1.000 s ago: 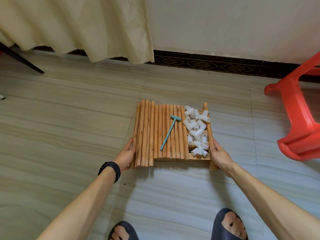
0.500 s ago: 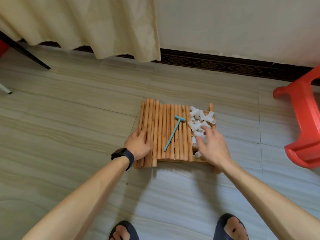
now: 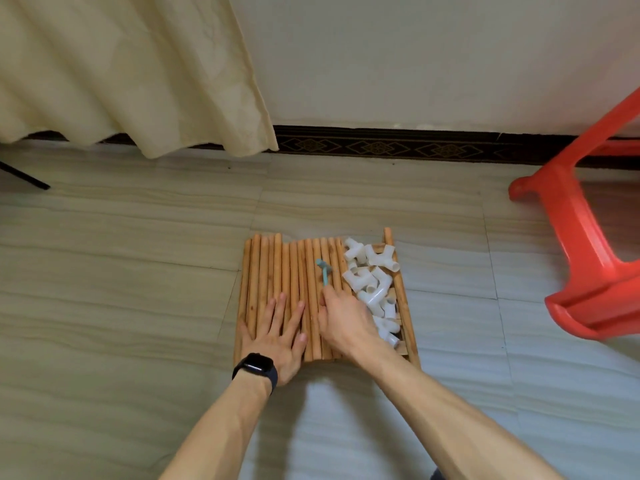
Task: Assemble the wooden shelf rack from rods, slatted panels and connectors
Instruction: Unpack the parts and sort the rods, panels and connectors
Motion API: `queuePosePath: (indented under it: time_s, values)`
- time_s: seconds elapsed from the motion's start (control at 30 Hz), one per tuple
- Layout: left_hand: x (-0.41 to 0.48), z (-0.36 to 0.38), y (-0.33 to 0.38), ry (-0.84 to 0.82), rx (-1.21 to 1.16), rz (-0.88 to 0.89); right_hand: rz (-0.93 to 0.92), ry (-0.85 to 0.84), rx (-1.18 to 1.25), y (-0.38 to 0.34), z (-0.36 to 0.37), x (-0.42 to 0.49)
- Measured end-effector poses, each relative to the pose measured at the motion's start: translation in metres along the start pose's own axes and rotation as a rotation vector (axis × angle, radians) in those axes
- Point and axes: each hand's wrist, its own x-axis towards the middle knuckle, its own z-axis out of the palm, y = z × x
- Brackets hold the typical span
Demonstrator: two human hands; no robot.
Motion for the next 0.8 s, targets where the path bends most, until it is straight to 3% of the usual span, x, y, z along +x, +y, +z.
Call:
queuePosePath:
  time_s: [0.13,0.27,0.37,0.5,0.8]
  values:
    - [0.001,-0.002,-0.004,0.003,-0.007,0.013,0.024,0.264,0.276,0.047,-0.034,-0.054]
    - [-0.001,-0.005,-0.006,0.007,-0.026,0.016,0.245,0.387,0.255,0.136,-0.036,-0.118]
    - [-0.005,-0.012,0.006,0.079,-0.049,-0.009,0.474,0.325,0.190,0.196,-0.024,-0.163]
    - [-0.007,-0.020,0.031,0.198,-0.091,-0.005,0.616,0.226,0.138,0.235,-0.011,-0.203]
    - [-0.033,-0.022,0.100,0.040,0.017,0.147,0.826,0.087,0.011,0.234,0.004,-0.230]
